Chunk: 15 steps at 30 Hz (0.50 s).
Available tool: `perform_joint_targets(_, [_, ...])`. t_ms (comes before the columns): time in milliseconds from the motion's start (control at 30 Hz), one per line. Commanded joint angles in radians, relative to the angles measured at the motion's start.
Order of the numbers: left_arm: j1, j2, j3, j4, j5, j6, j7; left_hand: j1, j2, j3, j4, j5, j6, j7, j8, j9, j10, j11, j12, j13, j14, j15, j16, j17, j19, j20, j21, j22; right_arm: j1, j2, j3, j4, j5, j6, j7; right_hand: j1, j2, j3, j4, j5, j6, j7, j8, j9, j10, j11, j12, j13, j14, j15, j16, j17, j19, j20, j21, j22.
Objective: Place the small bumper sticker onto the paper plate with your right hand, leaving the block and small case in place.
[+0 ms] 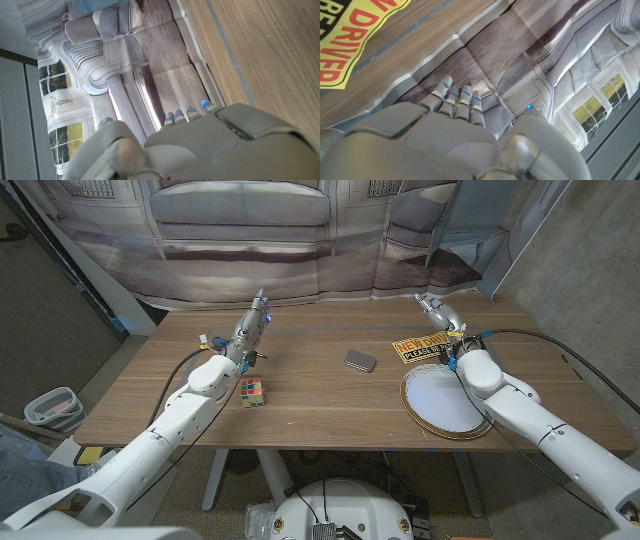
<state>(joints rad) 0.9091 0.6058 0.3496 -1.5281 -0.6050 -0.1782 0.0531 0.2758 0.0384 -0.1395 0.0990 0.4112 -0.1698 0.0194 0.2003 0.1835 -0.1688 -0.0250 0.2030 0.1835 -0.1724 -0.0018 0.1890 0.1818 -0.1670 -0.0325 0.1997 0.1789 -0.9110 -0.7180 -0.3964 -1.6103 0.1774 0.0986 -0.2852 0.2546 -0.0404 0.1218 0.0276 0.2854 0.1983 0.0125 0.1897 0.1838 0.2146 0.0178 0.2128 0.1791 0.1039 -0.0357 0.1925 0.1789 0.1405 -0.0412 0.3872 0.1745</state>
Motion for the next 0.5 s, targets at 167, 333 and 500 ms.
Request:
perform_joint_targets(167, [0.012, -0.005, -0.005, -0.001, 0.028, -0.036, 0.028, 0.020, 0.001, -0.009, -0.005, 0.004, 0.003, -0.002, 0.010, 0.002, -0.048, -0.008, 0.010, 0.003, -0.069, -0.002, 0.009, 0.003, -0.121, -0.022, 0.008, 0.004, -0.002, -0.019, -0.008, -0.038, -0.111, -0.084, -0.049, 0.015, 0.001, 0.003, -0.008, 0.009, 0.008, -0.005, 0.009, 0.003, 0.007, -0.001, 0.003, 0.004, 0.010, 0.000, 0.002, 0.006, 0.009, -0.050, -0.008, 0.001])
perform_joint_targets(333, [0.015, -0.013, -0.006, 0.003, 0.032, -0.049, 0.036, 0.032, 0.006, -0.009, -0.011, 0.005, 0.016, -0.018, 0.012, 0.001, -0.020, -0.025, 0.018, 0.003, -0.052, -0.011, 0.012, 0.002, -0.110, -0.021, 0.010, 0.004, -0.002, -0.021, -0.009, -0.045, -0.128, -0.101, -0.057, 0.016, 0.001, 0.002, -0.009, 0.009, 0.007, -0.008, 0.009, 0.003, 0.009, -0.001, 0.003, 0.004, 0.011, 0.002, 0.002, 0.006, 0.011, -0.051, -0.011, 0.002])
perform_joint_targets(500, [0.012, -0.014, -0.007, 0.010, 0.004, -0.037, 0.011, 0.040, 0.009, -0.010, -0.014, 0.005, 0.015, -0.029, 0.009, 0.001, -0.029, -0.021, 0.012, 0.002, -0.059, -0.014, 0.007, 0.002, -0.122, -0.024, 0.005, 0.003, -0.002, -0.022, -0.014, -0.046, -0.149, -0.114, -0.066, 0.016, 0.001, 0.002, -0.010, 0.010, 0.003, -0.011, 0.007, 0.003, 0.009, 0.000, 0.003, 0.004, 0.011, 0.000, 0.002, 0.006, 0.013, -0.051, -0.012, 0.002])
